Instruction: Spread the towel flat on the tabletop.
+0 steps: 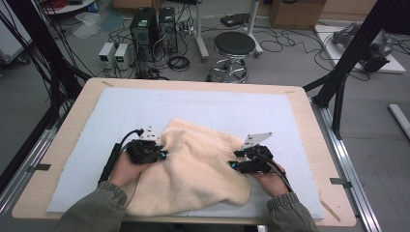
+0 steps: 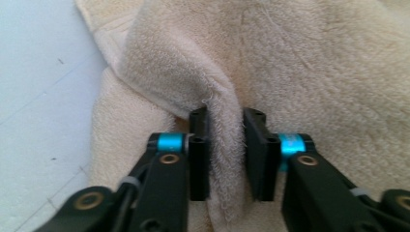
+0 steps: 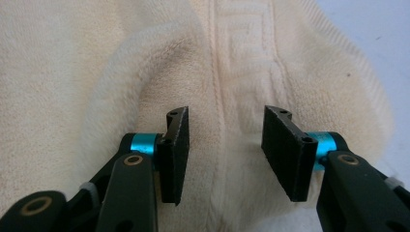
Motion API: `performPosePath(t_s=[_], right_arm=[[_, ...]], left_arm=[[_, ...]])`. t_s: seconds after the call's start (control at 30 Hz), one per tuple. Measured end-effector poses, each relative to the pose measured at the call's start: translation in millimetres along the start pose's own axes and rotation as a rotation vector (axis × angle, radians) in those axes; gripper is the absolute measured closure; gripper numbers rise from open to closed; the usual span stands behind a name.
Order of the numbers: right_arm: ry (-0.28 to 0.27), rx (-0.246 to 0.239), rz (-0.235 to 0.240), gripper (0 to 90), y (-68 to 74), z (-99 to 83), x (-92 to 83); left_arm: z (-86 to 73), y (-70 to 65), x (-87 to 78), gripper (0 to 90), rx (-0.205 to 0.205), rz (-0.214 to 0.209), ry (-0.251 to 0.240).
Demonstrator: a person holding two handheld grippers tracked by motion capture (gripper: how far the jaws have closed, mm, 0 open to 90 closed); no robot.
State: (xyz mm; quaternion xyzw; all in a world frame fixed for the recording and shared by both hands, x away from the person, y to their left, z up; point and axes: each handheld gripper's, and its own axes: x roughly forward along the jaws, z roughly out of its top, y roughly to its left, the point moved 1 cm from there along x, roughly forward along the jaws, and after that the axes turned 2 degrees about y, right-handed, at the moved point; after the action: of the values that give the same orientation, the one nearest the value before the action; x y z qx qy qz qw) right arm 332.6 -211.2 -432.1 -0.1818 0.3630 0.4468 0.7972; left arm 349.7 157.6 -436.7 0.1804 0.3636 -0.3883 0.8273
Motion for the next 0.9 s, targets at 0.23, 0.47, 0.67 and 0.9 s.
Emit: performPosePath(t_s=[0.23,0.47,0.67,0.9], right_arm=[[0.013,-0.022,0.02,54.6,6.2,1.4,1.5],[0.058,-0.09,0.1,58.0,31.0,1.3,6.1],[0.065,-0.119,0.189,64.8,51.9,-5.4,4.4],[-0.027,-0.101,0.106,60.0,36.9,5.4,-19.2]], left_arm=[[-8.5,-12.9,-28.0,82.3,0.008,0.044,-0.006],[-47.0,-32.3,-66.4,82.2,-0.039,0.002,-0.007],[-63.7,-40.2,-81.9,81.1,-0.057,-0.043,0.007],[-48.5,-28.6,-96.3,58.9,-0.062,-0.044,-0.082]])
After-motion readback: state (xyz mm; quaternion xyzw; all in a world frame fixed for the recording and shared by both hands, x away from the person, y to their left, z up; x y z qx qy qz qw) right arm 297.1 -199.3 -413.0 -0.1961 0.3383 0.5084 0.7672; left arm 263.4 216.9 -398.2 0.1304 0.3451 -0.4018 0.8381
